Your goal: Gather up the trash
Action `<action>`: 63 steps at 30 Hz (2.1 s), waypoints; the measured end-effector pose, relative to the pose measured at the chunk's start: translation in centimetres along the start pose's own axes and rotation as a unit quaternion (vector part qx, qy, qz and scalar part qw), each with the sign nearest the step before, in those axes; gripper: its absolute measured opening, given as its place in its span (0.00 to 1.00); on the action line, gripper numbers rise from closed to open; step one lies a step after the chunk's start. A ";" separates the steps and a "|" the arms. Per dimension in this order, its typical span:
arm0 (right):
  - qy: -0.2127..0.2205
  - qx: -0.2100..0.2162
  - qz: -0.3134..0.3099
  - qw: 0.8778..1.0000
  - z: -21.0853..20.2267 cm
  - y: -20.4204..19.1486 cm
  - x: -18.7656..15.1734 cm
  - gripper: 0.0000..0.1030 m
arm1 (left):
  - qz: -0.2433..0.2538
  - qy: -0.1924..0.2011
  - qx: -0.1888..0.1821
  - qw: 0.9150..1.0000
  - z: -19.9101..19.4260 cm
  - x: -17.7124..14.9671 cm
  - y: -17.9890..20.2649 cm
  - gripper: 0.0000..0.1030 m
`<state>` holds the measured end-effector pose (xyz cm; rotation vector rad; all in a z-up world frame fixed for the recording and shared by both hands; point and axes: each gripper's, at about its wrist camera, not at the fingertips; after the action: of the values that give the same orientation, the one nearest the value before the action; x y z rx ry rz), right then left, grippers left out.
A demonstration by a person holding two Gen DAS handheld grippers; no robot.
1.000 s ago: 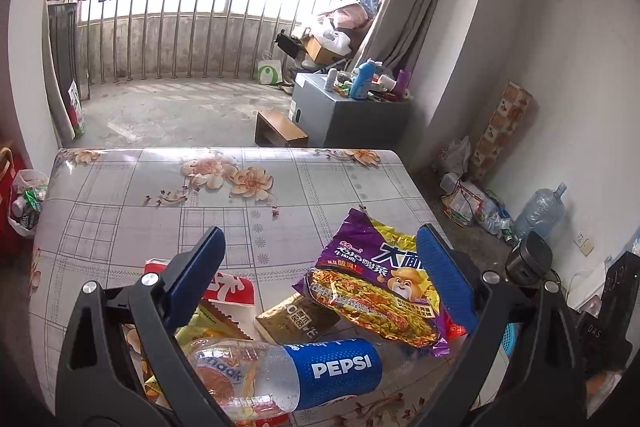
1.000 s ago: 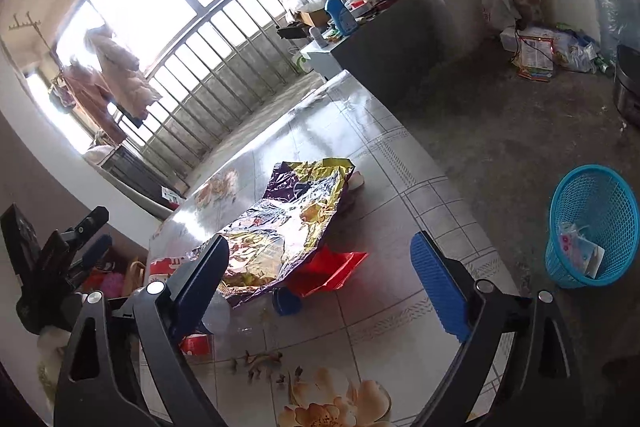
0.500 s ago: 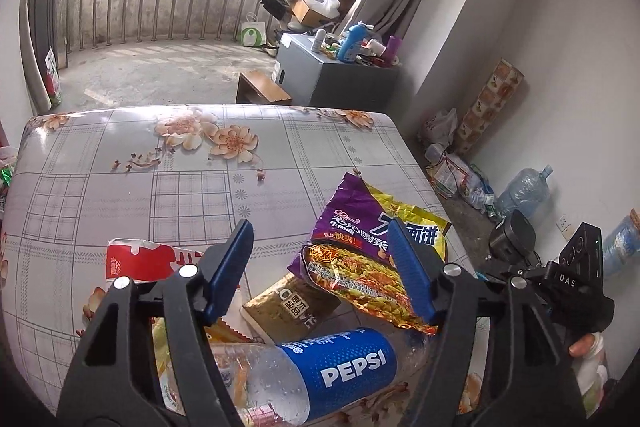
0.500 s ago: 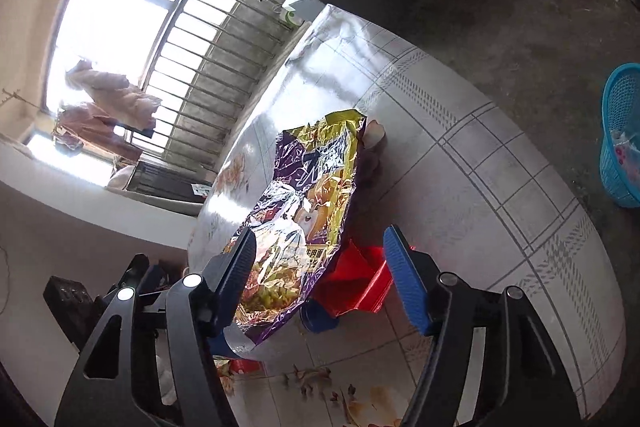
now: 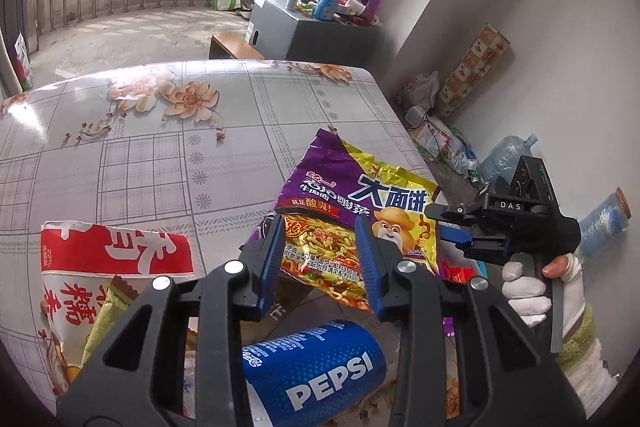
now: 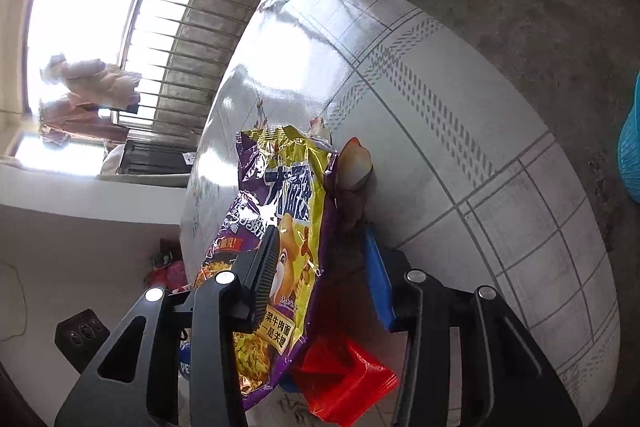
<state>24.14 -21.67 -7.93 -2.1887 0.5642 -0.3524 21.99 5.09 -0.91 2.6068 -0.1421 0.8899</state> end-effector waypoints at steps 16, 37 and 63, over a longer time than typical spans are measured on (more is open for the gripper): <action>0.047 0.169 -0.060 0.983 -7.3 -4.6 -2.5 0.03 | 0.011 0.033 -0.025 0.999 -3.7 0.6 1.7 0.22; 0.222 0.048 -0.097 0.969 -22.2 6.9 -17.0 0.03 | 0.169 -0.152 -0.183 0.957 3.0 -13.7 17.3 0.20; 0.006 -0.059 -0.301 0.952 -12.9 4.5 -20.3 0.03 | 0.079 -0.084 -0.229 0.967 0.3 -10.7 10.3 0.15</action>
<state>-0.12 -22.34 -4.74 -2.4431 -0.1014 -0.6637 11.42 -4.81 -4.35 2.2504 -0.5408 0.5944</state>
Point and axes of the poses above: each gripper's, at about its wrist camera, not at the fingertips, and z roughly the way its jaws point, y to its right, x to its top, and after that the axes turned 3 degrees about x, right-handed
